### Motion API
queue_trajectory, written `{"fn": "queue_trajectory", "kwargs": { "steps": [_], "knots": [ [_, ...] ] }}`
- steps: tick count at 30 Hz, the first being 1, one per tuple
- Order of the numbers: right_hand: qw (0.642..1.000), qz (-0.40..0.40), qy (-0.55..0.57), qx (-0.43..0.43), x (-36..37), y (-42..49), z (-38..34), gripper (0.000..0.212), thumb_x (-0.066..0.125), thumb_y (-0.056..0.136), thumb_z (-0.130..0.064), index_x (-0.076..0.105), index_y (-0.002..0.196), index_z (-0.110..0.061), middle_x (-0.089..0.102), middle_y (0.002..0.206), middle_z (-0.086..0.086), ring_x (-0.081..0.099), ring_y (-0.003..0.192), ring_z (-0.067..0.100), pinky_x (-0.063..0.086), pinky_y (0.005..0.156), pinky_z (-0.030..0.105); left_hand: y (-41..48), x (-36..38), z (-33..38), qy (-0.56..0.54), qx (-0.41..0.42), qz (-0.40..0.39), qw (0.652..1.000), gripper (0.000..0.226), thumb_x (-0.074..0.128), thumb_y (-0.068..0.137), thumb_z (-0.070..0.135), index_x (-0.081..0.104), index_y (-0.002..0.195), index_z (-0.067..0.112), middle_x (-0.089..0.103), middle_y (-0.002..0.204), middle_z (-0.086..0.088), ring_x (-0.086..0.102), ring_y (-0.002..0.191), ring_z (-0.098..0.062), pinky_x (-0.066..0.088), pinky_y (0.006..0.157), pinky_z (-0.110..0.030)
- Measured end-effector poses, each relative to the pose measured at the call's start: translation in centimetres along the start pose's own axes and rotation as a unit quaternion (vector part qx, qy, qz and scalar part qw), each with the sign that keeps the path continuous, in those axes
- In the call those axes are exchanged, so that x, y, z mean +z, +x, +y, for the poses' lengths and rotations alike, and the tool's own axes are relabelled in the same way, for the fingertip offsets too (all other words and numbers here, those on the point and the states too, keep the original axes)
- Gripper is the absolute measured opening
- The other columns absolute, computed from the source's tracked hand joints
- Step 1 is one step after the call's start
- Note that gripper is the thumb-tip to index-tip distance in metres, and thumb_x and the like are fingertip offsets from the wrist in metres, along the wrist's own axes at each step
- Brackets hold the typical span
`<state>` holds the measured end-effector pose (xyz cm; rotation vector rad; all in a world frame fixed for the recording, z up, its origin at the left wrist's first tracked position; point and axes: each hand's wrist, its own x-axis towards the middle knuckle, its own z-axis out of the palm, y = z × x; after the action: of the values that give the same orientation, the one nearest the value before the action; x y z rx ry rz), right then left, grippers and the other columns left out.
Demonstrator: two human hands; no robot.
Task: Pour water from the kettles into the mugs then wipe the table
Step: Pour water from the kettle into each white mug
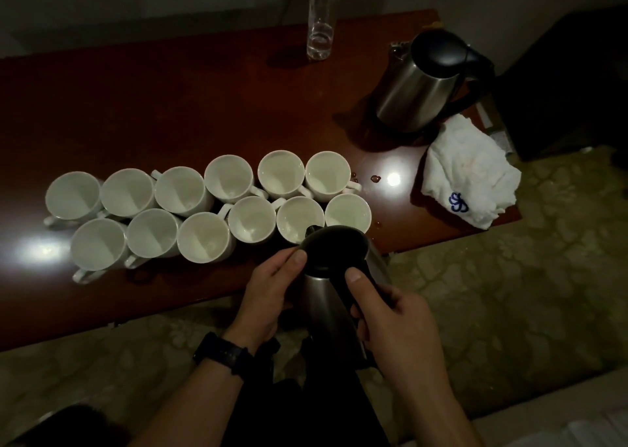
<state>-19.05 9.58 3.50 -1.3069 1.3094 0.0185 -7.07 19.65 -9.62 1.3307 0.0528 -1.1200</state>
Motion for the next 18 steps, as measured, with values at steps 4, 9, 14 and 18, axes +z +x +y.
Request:
{"fn": "queue_trajectory", "kwargs": {
  "steps": [4, 9, 14, 18],
  "knots": [
    [1.000, 0.001, 0.001, 0.002, -0.01, -0.10, 0.13, 0.047, 0.064, 0.080, -0.069, 0.068, 0.057, -0.028, 0.053, 0.044, -0.005, 0.048, 0.040, 0.007, 0.038, 0.049, 0.028, -0.20, 0.05, 0.28, -0.014, 0.009, 0.005, 1.000, 0.070, 0.083, 0.067, 0.069, 0.076, 0.116, 0.019, 0.075, 0.117, -0.015, 0.072, 0.111, -0.033, 0.057, 0.085, -0.039],
    [1.000, -0.004, 0.003, 0.007, 0.13, -0.09, 0.05, 0.044, 0.063, 0.079, -0.069, 0.069, 0.058, -0.031, 0.054, 0.045, -0.006, 0.049, 0.040, 0.005, 0.038, 0.050, 0.029, -0.43, 0.07, 0.54, -0.007, 0.009, 0.013, 1.000, 0.073, 0.083, 0.061, 0.074, 0.078, 0.111, 0.022, 0.077, 0.112, -0.012, 0.075, 0.103, -0.025, 0.058, 0.075, -0.029],
    [1.000, -0.008, -0.003, 0.008, 0.08, -0.13, -0.16, 0.045, 0.063, 0.078, -0.068, 0.067, 0.055, -0.029, 0.053, 0.045, -0.004, 0.049, 0.041, 0.009, 0.039, 0.050, 0.031, -0.53, 0.33, 0.64, -0.019, 0.001, 0.019, 1.000, 0.076, 0.085, 0.057, 0.073, 0.078, 0.110, 0.020, 0.077, 0.113, -0.016, 0.073, 0.106, -0.031, 0.057, 0.084, -0.040],
    [1.000, -0.010, -0.003, 0.015, 0.13, -0.20, -0.37, 0.045, 0.063, 0.077, -0.068, 0.068, 0.056, -0.029, 0.053, 0.046, -0.004, 0.049, 0.041, 0.008, 0.039, 0.051, 0.031, -0.73, 0.23, 0.91, -0.020, -0.004, 0.019, 1.000, 0.064, 0.082, 0.064, 0.066, 0.078, 0.109, 0.021, 0.077, 0.112, -0.015, 0.073, 0.105, -0.031, 0.057, 0.079, -0.039]
  ]
}}
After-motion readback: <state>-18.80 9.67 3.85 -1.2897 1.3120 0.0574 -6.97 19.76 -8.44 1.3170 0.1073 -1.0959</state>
